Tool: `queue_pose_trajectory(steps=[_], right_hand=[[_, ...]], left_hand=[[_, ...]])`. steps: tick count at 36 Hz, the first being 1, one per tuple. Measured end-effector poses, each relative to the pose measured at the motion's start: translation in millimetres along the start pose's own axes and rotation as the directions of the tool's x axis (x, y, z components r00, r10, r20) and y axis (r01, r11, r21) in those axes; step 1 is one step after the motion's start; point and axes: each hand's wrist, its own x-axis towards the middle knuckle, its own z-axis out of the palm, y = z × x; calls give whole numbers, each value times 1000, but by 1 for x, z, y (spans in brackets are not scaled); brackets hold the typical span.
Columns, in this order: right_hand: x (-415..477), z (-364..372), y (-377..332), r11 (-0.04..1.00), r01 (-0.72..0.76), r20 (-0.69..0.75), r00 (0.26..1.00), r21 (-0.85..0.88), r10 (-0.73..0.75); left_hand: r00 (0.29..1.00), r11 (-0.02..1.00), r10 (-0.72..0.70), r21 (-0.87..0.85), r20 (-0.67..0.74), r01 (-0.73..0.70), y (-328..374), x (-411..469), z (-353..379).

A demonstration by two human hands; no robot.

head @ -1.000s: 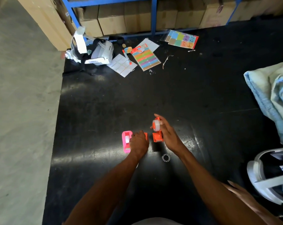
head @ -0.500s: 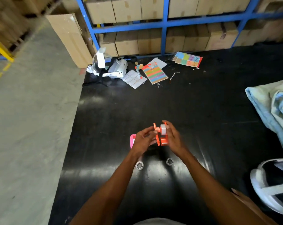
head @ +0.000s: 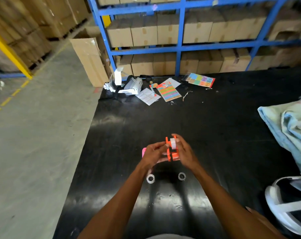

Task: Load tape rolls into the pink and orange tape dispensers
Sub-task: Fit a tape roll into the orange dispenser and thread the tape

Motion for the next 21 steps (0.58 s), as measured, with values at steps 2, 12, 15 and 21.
queue_pose_trajectory(steps=[2, 12, 15, 21], right_hand=[[-1, 1, -3, 1000, -1, 4, 1000, 1, 1], [-7, 8, -20, 999, -29, 43, 999, 32, 27], [-8, 9, -23, 999, -28, 53, 998, 40, 26], [-8, 9, -32, 999, -14, 37, 999, 45, 13]], left_hand=[[1000, 1000, 8, -11, -9, -8, 3, -4, 2], [999, 999, 9, -32, -41, -10, 5, -15, -1], [999, 999, 24, -35, -40, -25, 6, -17, -4], [996, 996, 36, -72, -80, -42, 5, -19, -1]])
